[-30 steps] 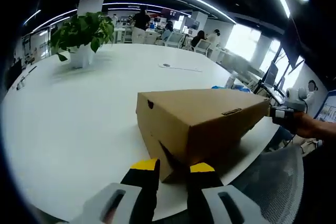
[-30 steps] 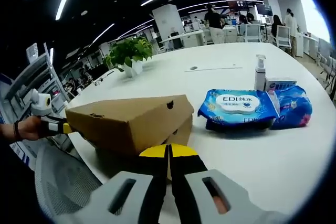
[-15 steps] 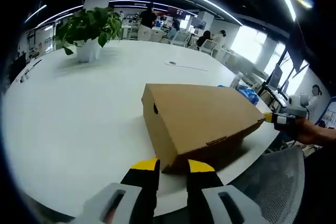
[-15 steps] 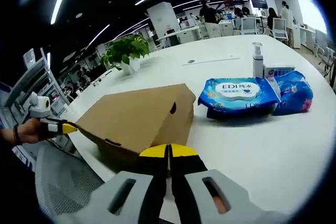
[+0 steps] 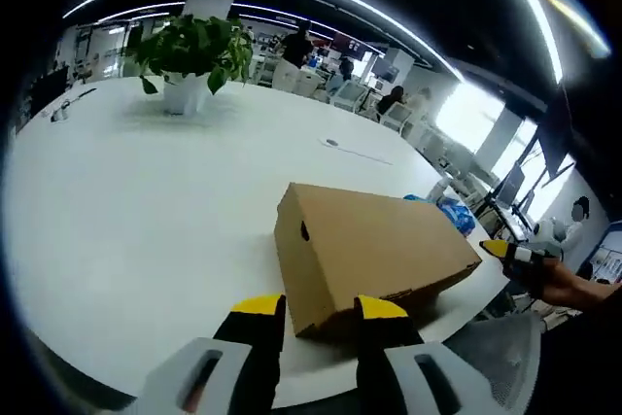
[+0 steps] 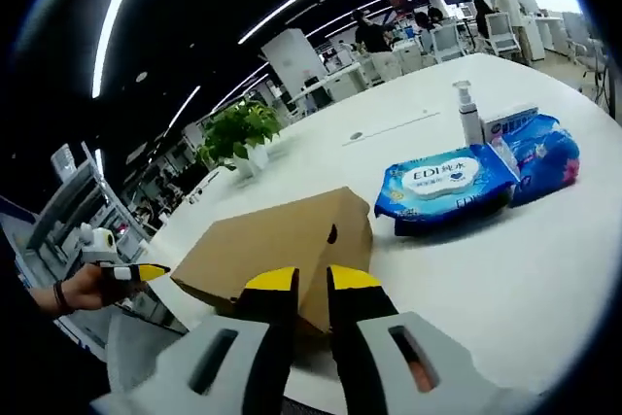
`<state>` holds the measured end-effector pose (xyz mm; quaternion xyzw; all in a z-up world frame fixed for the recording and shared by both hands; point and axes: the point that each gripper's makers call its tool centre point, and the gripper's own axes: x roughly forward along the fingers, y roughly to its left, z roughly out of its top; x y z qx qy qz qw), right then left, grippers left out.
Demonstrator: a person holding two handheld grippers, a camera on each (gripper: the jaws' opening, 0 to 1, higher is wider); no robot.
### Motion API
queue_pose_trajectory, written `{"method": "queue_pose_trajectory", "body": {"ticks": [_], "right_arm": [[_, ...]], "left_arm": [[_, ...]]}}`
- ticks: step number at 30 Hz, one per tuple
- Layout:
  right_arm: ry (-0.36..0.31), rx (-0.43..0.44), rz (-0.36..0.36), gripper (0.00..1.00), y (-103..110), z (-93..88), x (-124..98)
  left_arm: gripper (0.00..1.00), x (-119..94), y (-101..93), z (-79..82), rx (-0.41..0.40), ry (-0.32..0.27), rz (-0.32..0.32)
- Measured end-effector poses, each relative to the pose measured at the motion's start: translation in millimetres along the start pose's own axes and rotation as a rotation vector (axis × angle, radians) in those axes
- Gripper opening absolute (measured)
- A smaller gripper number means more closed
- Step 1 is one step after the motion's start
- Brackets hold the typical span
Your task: Operate the shoe box by opening the lid, removing the specified soft item, and placing it in the target area until the item is outside and the box remains undamaged.
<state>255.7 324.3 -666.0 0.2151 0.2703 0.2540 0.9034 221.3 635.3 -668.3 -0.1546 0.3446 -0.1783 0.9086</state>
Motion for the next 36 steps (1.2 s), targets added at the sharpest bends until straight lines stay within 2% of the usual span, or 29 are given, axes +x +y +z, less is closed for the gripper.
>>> {"method": "queue_pose_trajectory", "body": {"ticks": [3, 10, 12, 16, 18, 20, 29, 36], "right_arm": [[0.058, -0.047, 0.008, 0.21, 3.6, -14.3, 5.4], [0.078, -0.001, 0.004, 0.23, -1.4, -22.9, 9.4], [0.112, -0.003, 0.006, 0.23, -1.7, -31.2, 11.8], [0.132, 0.004, 0.025, 0.23, 2.2, -41.7, 18.4], [0.135, -0.008, 0.012, 0.25, 0.6, -44.3, 21.6], [0.126, 0.016, 0.007, 0.26, -0.3, -42.3, 23.3], [0.122, -0.004, -0.010, 0.25, -6.4, -27.4, 45.1], [0.138, -0.036, -0.038, 0.25, -11.6, -5.9, 75.2]], "left_arm": [[0.32, 7.9, -6.4, -3.1, 0.018, 0.021, -0.012], [0.32, 20.8, -11.4, -14.1, 0.029, 0.069, -0.026], [0.31, 23.0, -10.9, -15.8, 0.014, 0.070, -0.031], [0.31, 28.8, -8.9, -21.9, -0.004, 0.094, -0.033], [0.30, 31.4, -9.2, -25.1, -0.003, 0.107, -0.038], [0.29, 33.1, -10.0, -23.9, -0.037, 0.103, -0.047], [0.29, 44.3, -3.9, -10.9, -0.024, 0.096, -0.032], [0.29, 66.2, 7.7, 14.9, -0.029, 0.080, -0.006]]}}
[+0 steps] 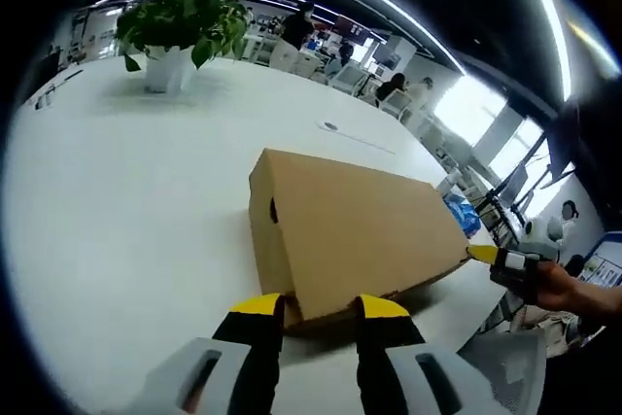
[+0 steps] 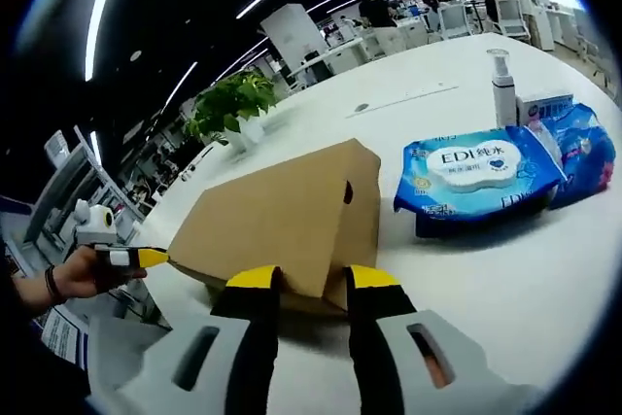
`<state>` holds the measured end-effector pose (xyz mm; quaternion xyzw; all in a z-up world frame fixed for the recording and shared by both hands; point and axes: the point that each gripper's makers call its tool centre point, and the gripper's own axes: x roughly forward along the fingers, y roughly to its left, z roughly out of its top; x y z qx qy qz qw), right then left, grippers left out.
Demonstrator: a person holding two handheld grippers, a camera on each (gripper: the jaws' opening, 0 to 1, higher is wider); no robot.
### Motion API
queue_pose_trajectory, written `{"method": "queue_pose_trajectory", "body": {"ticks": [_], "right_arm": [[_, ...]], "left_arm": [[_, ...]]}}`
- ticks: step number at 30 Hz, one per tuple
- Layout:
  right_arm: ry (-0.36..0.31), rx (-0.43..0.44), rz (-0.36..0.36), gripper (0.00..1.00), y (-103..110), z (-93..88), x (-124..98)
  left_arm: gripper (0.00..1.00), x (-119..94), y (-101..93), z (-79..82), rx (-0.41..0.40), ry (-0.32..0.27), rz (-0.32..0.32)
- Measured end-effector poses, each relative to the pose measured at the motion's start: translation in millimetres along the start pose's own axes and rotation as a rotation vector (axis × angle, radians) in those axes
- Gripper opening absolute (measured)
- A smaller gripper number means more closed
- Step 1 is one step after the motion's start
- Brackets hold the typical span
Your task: Operate the shoe box by opening the lid, removing the specified soft item, and placing it in the target area until the item is outside and the box remains undamaged.
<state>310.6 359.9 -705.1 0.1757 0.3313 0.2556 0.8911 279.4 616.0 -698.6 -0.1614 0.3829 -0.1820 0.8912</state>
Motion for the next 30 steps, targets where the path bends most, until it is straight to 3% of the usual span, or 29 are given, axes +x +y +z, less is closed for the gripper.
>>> {"method": "queue_pose_trajectory", "body": {"ticks": [3, 13, 30], "right_arm": [[0.020, -0.081, -0.025, 0.24, -2.4, 12.4, 11.5], [0.016, -0.049, -0.066, 0.23, -22.8, 43.3, 37.1], [0.007, -0.038, -0.066, 0.24, -38.6, 54.3, 36.9]], "left_arm": [[0.29, 11.5, 5.9, 15.4, 0.016, -0.003, 0.015], [0.29, 46.9, 12.0, 53.7, 0.036, -0.004, 0.016], [0.29, 58.3, 4.0, 60.5, 0.033, -0.017, 0.033]]}}
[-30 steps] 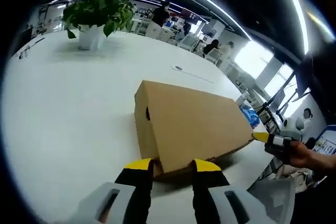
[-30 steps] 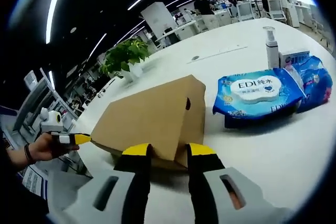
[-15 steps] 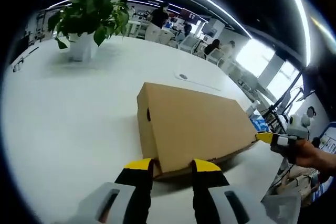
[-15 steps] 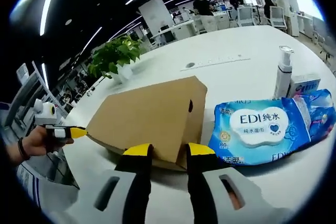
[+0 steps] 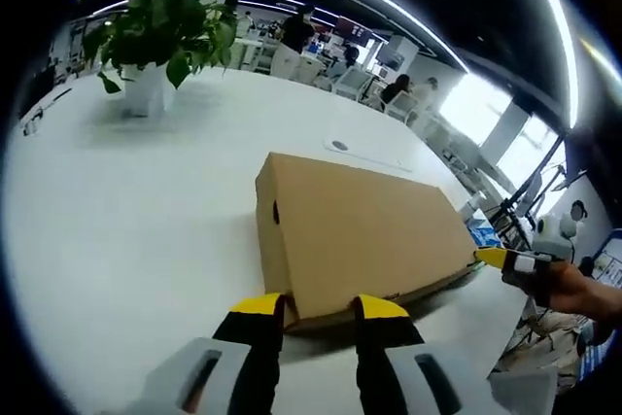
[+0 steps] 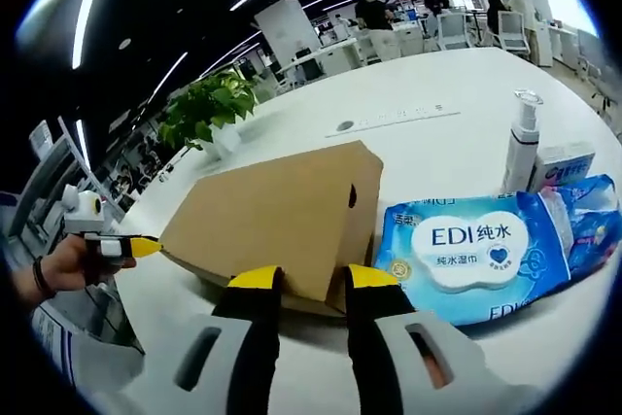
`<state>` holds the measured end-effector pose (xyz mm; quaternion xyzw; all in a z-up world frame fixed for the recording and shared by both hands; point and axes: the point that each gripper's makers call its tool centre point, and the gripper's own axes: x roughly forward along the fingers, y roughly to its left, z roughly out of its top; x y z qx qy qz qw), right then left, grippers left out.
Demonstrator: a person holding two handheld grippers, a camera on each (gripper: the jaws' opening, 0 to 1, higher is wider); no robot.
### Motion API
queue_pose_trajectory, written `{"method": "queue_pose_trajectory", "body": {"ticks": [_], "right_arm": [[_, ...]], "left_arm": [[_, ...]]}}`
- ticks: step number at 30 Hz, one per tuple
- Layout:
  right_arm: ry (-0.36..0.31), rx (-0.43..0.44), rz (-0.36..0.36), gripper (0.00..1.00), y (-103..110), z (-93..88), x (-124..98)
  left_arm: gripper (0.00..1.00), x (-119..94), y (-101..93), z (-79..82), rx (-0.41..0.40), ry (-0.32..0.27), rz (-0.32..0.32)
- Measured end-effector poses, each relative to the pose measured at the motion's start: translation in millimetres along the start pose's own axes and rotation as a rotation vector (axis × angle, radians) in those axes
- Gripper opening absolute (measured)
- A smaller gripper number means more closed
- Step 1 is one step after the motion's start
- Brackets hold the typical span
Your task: Operate the shoe box by opening the lid, removing the specified soft item, and placing it in the target area until the item is outside and the box remains undamaged.
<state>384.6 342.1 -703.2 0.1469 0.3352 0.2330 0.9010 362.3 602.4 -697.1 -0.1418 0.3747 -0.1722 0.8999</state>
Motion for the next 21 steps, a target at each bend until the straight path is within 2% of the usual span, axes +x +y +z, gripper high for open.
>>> {"method": "queue_pose_trajectory", "body": {"ticks": [3, 7, 8, 12, 15, 21], "right_arm": [[-0.033, 0.031, -0.004, 0.23, 0.5, -1.7, -2.0], [-0.074, 0.037, -0.019, 0.29, 2.1, -4.5, -13.3], [-0.084, 0.006, -0.037, 0.31, -0.4, -11.5, -31.3], [-0.096, -0.021, -0.061, 0.33, -8.4, -18.0, -53.5], [-0.110, -0.040, -0.081, 0.34, -13.1, -20.7, -68.0], [-0.123, -0.115, -0.118, 0.37, -21.0, -29.7, -99.3]], "left_arm": [[0.29, -1.6, -1.4, 0.8, 0.021, -0.032, 0.032], [0.34, -10.3, -8.0, -2.7, 0.030, -0.067, 0.055], [0.34, -23.2, -13.1, -6.4, 0.022, -0.106, 0.052], [0.35, -42.6, -17.2, -12.1, 0.064, -0.132, 0.064], [0.36, -50.5, -22.6, -18.2, 0.108, -0.130, 0.055], [0.40, -62.9, -44.1, -40.4, 0.230, -0.098, 0.016]]}}
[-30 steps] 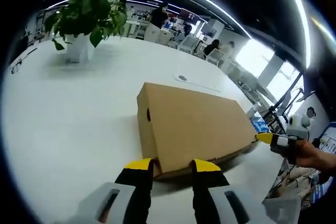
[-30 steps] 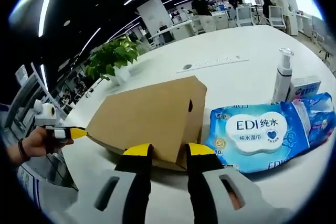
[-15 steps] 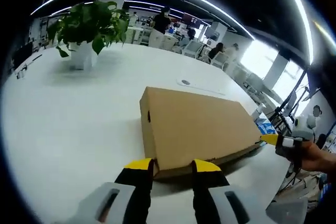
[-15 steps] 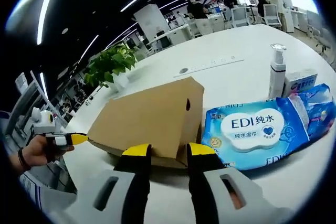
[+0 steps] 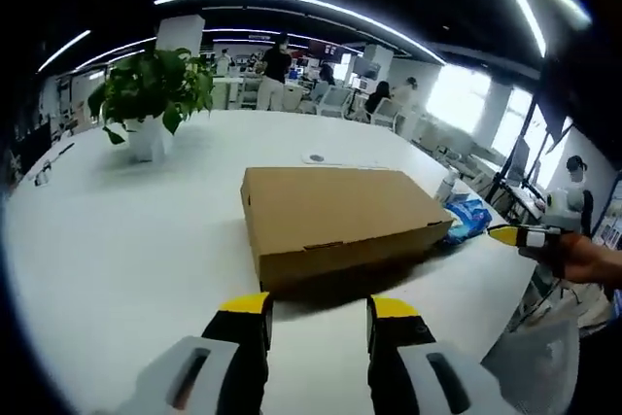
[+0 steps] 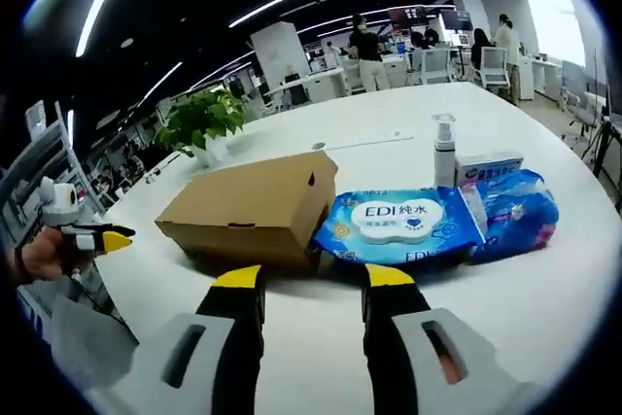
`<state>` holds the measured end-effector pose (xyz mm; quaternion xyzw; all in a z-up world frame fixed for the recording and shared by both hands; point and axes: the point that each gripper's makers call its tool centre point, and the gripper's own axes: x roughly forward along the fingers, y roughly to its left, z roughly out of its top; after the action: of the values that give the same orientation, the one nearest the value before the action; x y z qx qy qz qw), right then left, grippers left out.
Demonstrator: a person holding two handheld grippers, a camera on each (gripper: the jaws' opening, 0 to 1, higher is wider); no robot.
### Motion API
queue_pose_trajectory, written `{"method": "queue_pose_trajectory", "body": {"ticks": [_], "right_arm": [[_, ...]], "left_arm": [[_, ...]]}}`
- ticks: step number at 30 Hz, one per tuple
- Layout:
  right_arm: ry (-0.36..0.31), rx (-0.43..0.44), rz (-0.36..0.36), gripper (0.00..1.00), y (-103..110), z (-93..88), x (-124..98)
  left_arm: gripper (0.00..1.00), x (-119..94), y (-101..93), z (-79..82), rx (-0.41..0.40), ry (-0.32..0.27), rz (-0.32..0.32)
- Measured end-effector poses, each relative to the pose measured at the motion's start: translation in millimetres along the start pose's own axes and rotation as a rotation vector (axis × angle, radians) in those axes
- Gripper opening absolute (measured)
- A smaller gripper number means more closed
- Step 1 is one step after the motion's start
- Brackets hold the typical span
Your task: Operate the shoe box by opening the lid, removing the specified soft item, and placing it in the target area until the item is outside and the box remains undamaged.
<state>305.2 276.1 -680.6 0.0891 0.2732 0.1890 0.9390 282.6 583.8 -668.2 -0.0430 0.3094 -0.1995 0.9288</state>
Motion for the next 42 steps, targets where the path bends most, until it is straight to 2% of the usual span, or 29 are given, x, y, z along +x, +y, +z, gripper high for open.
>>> {"method": "queue_pose_trajectory", "body": {"ticks": [5, 13, 18, 21, 26, 35, 42], "right_arm": [[-0.002, -0.026, -0.016, 0.37, -6.8, -5.0, -23.2], [0.021, -0.058, -0.046, 0.44, -12.4, -18.7, -43.7], [0.046, -0.075, -0.051, 0.47, -14.0, -24.8, -47.2], [0.038, -0.071, -0.056, 0.48, -15.2, -21.4, -49.0], [0.022, -0.065, -0.056, 0.48, -16.2, -16.0, -49.1], [0.059, -0.103, -0.050, 0.50, -13.6, -23.6, -47.1], [0.051, -0.085, -0.064, 0.51, -20.5, -22.4, -49.4]], "left_arm": [[0.42, -3.2, -13.7, -6.0, 0.058, 0.016, -0.038], [0.44, -4.9, -29.3, -20.0, 0.066, 0.037, -0.070], [0.44, -4.8, -27.9, -21.1, 0.078, 0.043, -0.083], [0.44, -4.7, -25.6, -21.8, 0.092, 0.048, -0.084], [0.44, -2.4, -25.1, -22.9, 0.090, 0.056, -0.081], [0.44, -1.1, -26.3, -26.2, 0.068, 0.054, -0.077], [0.44, -1.7, -21.9, -24.1, 0.064, 0.050, -0.071]]}}
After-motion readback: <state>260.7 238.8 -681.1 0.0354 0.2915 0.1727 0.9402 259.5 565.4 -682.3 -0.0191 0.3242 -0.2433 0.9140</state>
